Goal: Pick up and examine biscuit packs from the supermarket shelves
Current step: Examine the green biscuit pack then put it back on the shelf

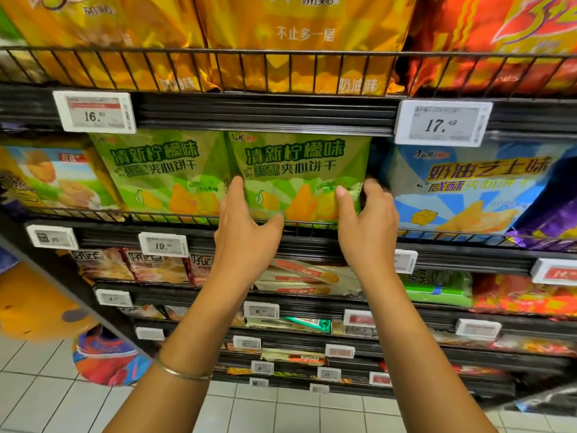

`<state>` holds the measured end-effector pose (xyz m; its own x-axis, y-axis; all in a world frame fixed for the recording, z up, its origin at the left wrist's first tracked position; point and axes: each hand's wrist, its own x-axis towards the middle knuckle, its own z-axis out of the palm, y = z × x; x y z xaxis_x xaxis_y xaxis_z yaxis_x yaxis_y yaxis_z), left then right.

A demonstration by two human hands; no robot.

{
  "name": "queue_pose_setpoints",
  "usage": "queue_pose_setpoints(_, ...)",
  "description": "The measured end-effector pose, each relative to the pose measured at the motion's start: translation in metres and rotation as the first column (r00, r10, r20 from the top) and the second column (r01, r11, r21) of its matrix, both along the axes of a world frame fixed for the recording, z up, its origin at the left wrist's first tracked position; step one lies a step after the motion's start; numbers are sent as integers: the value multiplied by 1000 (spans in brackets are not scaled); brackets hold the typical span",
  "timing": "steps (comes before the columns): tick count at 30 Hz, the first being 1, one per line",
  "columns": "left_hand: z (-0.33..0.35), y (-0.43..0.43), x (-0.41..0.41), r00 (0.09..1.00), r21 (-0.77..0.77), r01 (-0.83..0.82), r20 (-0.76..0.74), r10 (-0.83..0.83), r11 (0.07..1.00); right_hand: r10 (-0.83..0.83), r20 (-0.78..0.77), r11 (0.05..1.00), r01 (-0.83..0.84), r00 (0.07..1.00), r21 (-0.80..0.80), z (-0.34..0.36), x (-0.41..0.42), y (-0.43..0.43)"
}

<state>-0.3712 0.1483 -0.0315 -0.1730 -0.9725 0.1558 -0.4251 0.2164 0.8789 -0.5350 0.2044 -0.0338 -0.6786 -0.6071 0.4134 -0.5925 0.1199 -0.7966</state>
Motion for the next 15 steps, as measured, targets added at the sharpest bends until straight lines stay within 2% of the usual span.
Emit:
queue_pose_setpoints(5, 7, -3, 1, 993, -24, -14, -120, 11, 1000, 31, 105, 992, -17, 994, -127, 10, 3, -6)
queue_pose_setpoints(11, 18, 2, 7, 990, -147, -41, -136, 21, 988, 15, 199, 970, 34, 980, -240, 18, 9, -4)
queue_pose_setpoints(13, 15, 1, 10, 990, -199, -54, -139, 27, 978, 14, 193, 972, 32, 981, -234, 20, 8, -3)
queue_pose_setpoints(15, 12, 0, 13, 983, -189, -78, -177, 44, 979, 35, 166, 983, -4, 986, -183, 18, 4, -1)
